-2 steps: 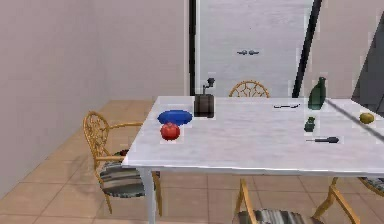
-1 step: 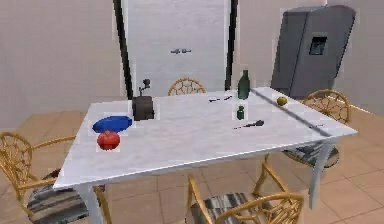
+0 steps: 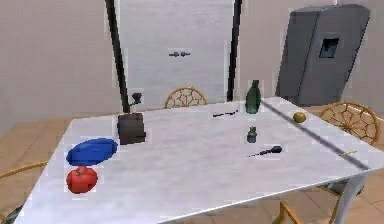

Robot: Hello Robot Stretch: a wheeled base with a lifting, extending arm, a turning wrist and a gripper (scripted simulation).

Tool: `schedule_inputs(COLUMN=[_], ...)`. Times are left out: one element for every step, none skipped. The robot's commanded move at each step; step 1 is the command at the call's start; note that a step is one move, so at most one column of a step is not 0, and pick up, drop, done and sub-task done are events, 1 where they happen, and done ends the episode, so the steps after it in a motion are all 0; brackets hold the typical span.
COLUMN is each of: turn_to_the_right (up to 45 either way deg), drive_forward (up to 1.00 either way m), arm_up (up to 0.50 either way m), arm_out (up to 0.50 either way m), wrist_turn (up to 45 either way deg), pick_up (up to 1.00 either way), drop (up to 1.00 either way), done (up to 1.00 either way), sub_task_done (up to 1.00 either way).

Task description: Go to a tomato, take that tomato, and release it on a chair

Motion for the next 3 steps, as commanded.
schedule_inputs(turn_to_the_right=[-45.0, -45.0, -30.0], drive_forward=[0.00, 0.00, 0.00], arm_up=[0.00, 0.00, 0.00], arm_out=[0.00, 0.00, 0.00], wrist_turn=[0.0, 0.0, 0.0], pick_up=[0.00, 0.00, 0.00], drop=[0.00, 0.00, 0.00], done=[0.00, 0.00, 0.00], sub_task_done=[0.00, 0.00, 0.00])
